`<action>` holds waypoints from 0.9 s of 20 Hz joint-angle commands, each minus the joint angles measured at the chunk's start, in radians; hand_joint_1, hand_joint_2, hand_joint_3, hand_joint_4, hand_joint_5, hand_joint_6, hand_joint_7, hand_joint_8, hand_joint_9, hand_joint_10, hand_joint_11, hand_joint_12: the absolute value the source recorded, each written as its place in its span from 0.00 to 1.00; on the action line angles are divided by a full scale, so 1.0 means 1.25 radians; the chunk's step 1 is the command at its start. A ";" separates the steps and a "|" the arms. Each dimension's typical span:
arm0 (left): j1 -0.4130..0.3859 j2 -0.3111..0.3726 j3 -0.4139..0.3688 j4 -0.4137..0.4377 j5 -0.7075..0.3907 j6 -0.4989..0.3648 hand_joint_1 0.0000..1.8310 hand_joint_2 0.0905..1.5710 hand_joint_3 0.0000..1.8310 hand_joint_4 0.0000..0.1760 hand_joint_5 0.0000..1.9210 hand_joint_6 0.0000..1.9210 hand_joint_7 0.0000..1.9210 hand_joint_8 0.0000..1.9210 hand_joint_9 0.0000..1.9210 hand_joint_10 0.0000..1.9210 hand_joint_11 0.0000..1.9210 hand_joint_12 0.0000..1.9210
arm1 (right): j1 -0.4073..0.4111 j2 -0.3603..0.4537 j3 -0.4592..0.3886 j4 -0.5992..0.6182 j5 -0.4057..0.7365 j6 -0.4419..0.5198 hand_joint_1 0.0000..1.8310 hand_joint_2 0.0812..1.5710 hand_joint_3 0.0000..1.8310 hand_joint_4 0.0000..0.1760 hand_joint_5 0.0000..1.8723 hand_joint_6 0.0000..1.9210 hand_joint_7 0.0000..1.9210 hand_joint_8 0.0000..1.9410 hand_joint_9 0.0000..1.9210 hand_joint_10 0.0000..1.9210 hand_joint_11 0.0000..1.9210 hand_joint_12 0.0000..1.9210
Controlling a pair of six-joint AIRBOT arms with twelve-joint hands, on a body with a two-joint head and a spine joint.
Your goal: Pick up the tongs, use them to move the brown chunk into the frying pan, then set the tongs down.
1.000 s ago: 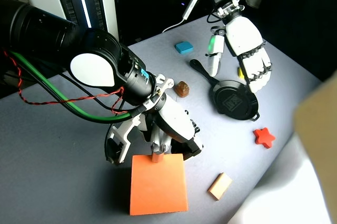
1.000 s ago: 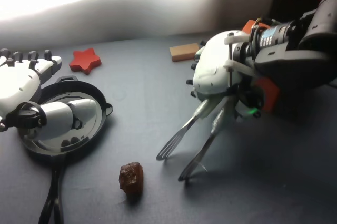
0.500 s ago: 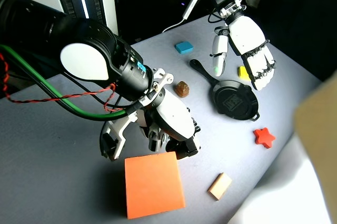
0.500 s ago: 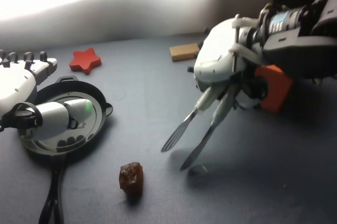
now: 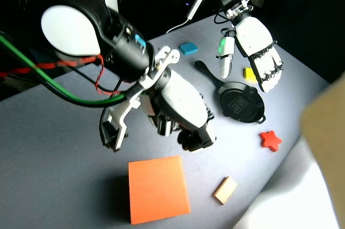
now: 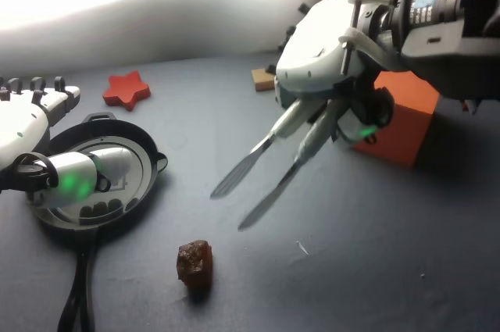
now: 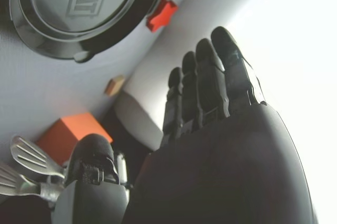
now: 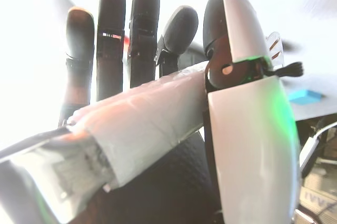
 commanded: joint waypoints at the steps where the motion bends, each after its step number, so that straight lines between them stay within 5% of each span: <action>1: -0.001 0.008 0.007 0.045 -0.071 -0.007 0.00 0.72 0.00 0.00 0.07 0.00 0.10 0.00 0.10 0.00 0.00 0.31 | 0.012 0.011 -0.006 -0.069 0.061 0.056 0.60 0.76 0.00 0.00 0.42 0.66 0.53 0.01 0.36 0.36 0.17 0.84; 5: 0.007 0.008 0.020 0.045 -0.071 -0.022 0.00 0.72 0.00 0.00 0.06 0.00 0.09 0.00 0.10 0.00 0.00 0.29 | 0.011 0.043 -0.065 -0.169 0.014 0.267 0.60 0.76 0.00 0.00 0.42 0.66 0.53 0.00 0.34 0.38 0.14 0.84; 9: 0.013 0.007 0.033 0.044 -0.071 -0.030 0.00 0.71 0.00 0.00 0.05 0.00 0.09 0.00 0.10 0.00 0.00 0.31 | 0.001 0.051 -0.133 -0.307 -0.145 0.496 0.60 0.77 0.00 0.00 0.41 0.67 0.51 0.00 0.33 0.39 0.14 0.85; 18: 0.021 0.007 0.041 0.044 -0.071 -0.038 0.00 0.70 0.00 0.00 0.07 0.00 0.09 0.00 0.09 0.00 0.00 0.30 | -0.013 0.018 -0.152 -0.319 -0.218 0.609 0.60 0.77 0.00 0.00 0.41 0.68 0.52 0.01 0.33 0.40 0.15 0.82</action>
